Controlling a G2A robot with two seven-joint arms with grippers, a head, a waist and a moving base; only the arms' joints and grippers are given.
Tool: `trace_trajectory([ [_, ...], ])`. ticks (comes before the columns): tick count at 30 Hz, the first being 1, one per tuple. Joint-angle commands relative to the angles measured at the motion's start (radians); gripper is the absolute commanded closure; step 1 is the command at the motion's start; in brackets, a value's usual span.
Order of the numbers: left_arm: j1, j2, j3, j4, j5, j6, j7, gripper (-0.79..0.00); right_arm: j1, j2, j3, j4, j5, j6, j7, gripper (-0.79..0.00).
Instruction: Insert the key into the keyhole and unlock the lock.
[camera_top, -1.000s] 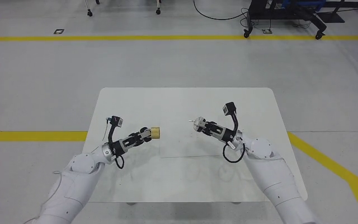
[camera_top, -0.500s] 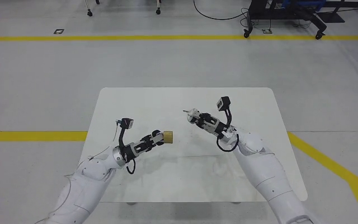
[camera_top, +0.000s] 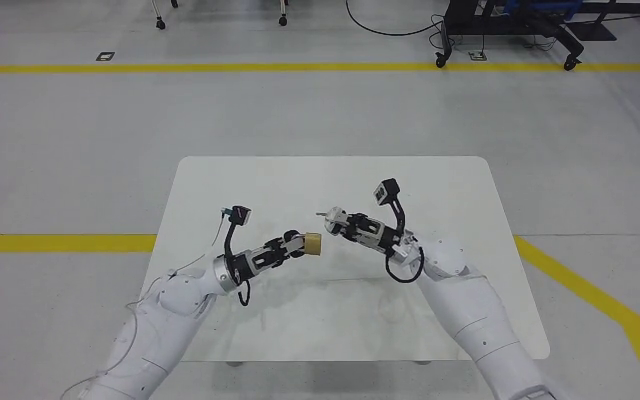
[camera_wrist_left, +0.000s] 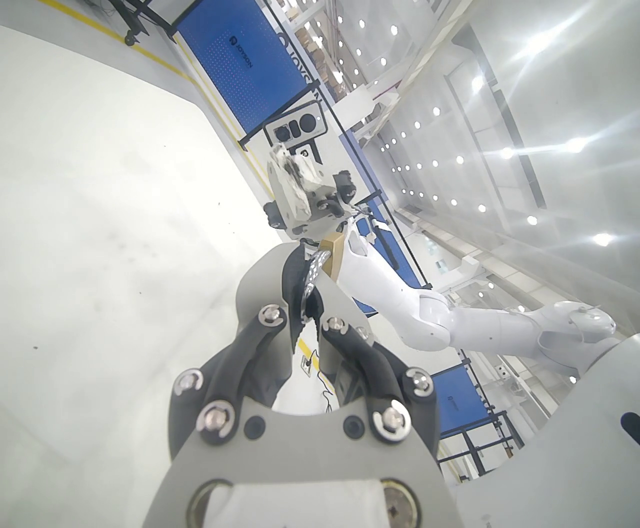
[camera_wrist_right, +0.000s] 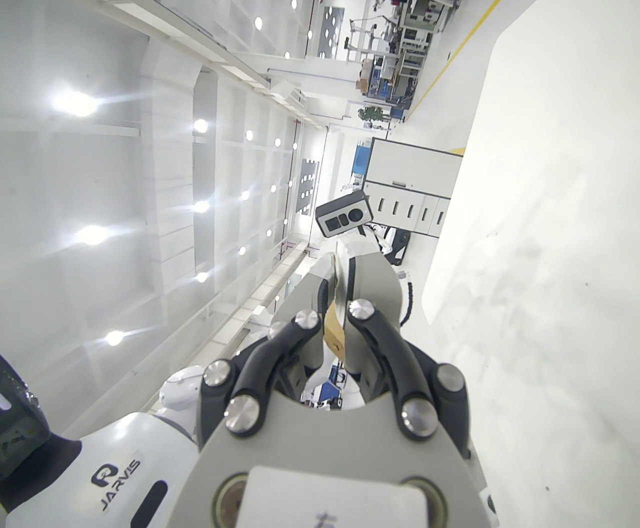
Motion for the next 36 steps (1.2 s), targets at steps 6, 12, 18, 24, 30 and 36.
trace_trajectory([
  [6, 0.003, -0.001, 0.001, -0.008, 0.041, 0.013, 0.020, 0.000, -0.017, 0.004, 0.011, -0.026, -0.001, 0.016, 0.051, 0.000],
  [12, 0.011, 0.000, -0.007, -0.020, 0.049, 0.020, 0.025, 0.000, -0.029, 0.004, 0.003, -0.052, -0.030, 0.025, 0.048, 0.000],
  [18, 0.014, 0.001, -0.010, -0.031, 0.057, 0.034, 0.026, 0.000, -0.041, 0.003, -0.003, -0.077, -0.032, 0.026, 0.079, 0.000],
  [24, 0.015, -0.002, -0.005, -0.021, 0.054, 0.039, 0.032, 0.000, -0.056, 0.003, -0.011, -0.103, -0.032, 0.016, 0.117, 0.000],
  [30, 0.007, -0.015, 0.011, 0.062, -0.270, 0.080, -0.106, 0.000, -0.086, 0.008, 0.043, -0.115, 0.011, -0.060, 0.058, 0.000],
  [36, -0.086, -0.033, 0.022, 0.235, -0.600, 0.294, -0.427, 0.000, -0.135, 0.016, 0.097, -0.151, 0.036, -0.145, 0.013, 0.000],
])
